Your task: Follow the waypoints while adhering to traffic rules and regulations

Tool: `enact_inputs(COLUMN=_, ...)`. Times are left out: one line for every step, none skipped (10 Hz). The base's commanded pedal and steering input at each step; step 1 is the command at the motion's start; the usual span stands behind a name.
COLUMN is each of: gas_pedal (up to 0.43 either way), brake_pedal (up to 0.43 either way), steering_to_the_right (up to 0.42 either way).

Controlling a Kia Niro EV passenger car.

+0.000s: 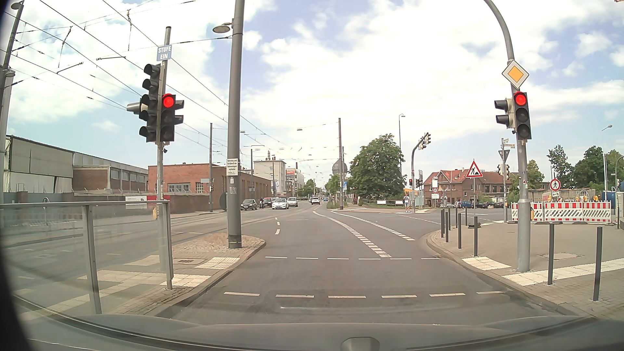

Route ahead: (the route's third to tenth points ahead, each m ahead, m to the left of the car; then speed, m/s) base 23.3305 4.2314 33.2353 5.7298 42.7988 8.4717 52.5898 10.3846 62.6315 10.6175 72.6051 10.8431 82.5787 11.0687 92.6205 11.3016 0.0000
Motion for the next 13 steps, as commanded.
enact_inputs(gas_pedal=0.0, brake_pedal=0.293, steering_to_the_right=-0.012)
enact_inputs(gas_pedal=0.0, brake_pedal=0.293, steering_to_the_right=-0.011)
enact_inputs(gas_pedal=0.0, brake_pedal=0.293, steering_to_the_right=-0.012)
enact_inputs(gas_pedal=0.0, brake_pedal=0.293, steering_to_the_right=-0.012)
enact_inputs(gas_pedal=0.0, brake_pedal=0.293, steering_to_the_right=-0.012)
enact_inputs(gas_pedal=0.0, brake_pedal=0.293, steering_to_the_right=-0.012)
enact_inputs(gas_pedal=0.0, brake_pedal=0.293, steering_to_the_right=-0.012)
enact_inputs(gas_pedal=0.0, brake_pedal=0.293, steering_to_the_right=-0.011)
enact_inputs(gas_pedal=0.0, brake_pedal=0.293, steering_to_the_right=-0.012)
enact_inputs(gas_pedal=0.0, brake_pedal=0.293, steering_to_the_right=-0.012)
enact_inputs(gas_pedal=0.0, brake_pedal=0.293, steering_to_the_right=-0.011)
enact_inputs(gas_pedal=0.0, brake_pedal=0.293, steering_to_the_right=-0.011)
enact_inputs(gas_pedal=0.0, brake_pedal=0.293, steering_to_the_right=-0.012)
